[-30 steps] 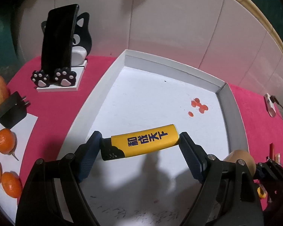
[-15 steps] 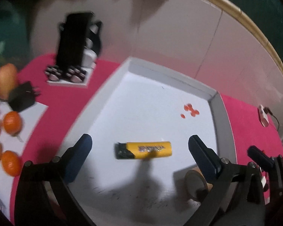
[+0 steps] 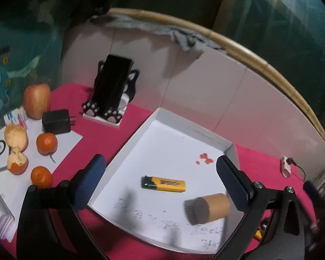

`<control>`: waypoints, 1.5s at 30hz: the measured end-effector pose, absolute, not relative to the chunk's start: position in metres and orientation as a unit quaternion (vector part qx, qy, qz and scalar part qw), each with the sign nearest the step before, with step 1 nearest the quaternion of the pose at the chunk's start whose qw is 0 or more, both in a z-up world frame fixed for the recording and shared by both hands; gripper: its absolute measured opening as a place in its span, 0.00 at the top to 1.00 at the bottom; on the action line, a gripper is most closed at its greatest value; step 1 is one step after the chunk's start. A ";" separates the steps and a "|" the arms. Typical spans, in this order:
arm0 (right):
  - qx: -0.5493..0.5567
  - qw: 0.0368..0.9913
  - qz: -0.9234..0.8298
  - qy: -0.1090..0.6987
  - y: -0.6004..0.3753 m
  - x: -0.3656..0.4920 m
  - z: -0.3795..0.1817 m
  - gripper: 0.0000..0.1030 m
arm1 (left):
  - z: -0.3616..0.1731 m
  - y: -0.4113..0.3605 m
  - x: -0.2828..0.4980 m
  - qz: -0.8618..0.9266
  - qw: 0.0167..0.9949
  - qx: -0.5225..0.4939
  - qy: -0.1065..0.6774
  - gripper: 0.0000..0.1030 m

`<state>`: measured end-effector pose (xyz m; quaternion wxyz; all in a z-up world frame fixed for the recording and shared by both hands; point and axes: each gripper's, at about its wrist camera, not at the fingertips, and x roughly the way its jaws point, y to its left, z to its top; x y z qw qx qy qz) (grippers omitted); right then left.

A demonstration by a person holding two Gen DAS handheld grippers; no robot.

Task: Organize rigid objects
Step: 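Open both grippers to drop the lighter and tape roll in the tray, then grasp the second yellow lighter with the left gripper while the right gripper grasps the white bottle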

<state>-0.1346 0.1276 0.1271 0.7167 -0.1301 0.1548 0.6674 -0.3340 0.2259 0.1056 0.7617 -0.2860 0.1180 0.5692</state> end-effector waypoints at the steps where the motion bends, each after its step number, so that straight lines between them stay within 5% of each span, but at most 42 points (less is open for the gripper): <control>1: -0.112 0.722 0.666 0.150 0.121 -0.130 0.133 0.00 | 0.109 0.222 -0.331 0.564 0.768 -0.281 0.115 0.00; 15: 0.103 0.787 0.603 0.082 0.009 -0.032 0.196 0.00 | 0.141 0.173 -0.279 0.475 0.845 -0.228 0.095 0.00; 23: -0.012 0.811 0.571 0.128 -0.004 0.005 0.162 0.00 | 0.131 0.152 -0.228 0.418 0.873 -0.207 0.142 0.00; 33: -0.113 0.761 0.549 0.326 -0.004 0.033 0.056 0.00 | 0.066 0.123 -0.138 0.315 0.877 -0.200 0.304 0.00; 45: -0.165 0.725 0.566 0.355 0.006 0.020 0.025 0.00 | 0.009 0.121 -0.078 0.312 0.845 -0.140 0.410 0.00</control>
